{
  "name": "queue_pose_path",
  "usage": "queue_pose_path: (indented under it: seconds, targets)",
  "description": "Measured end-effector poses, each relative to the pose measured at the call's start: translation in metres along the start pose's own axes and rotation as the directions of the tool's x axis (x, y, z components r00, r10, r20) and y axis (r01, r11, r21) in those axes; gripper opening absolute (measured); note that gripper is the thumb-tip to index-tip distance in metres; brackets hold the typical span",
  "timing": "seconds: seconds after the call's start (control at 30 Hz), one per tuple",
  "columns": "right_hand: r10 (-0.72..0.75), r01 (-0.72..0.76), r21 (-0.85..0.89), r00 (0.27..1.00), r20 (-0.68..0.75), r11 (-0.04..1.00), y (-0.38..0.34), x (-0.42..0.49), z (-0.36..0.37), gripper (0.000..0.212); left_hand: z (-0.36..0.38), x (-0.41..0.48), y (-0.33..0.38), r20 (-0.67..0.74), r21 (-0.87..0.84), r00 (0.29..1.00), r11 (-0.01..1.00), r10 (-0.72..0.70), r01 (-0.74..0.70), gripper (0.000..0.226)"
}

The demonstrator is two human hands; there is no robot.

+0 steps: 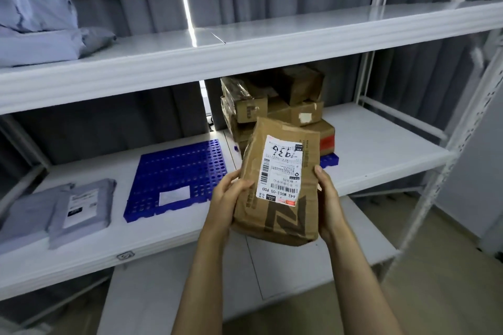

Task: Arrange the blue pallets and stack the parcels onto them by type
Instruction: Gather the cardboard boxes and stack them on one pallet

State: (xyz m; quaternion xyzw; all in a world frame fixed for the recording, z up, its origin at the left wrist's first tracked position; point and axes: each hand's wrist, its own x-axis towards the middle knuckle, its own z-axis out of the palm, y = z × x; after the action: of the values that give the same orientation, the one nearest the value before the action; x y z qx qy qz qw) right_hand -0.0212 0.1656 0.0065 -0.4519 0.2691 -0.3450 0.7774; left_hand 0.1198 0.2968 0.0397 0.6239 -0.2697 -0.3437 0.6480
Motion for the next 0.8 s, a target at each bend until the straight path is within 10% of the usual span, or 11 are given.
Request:
queue_pose_path:
  seconds: [0.8]
  targets:
    - [0.054, -0.015, -0.181, 0.976, 0.213, 0.983, -0.076, 0.032, -0.061, 0.038, 0.095, 0.046, 0.012, -0.181, -0.154, 0.983, 0.988, -0.029, 0.000, 0.058]
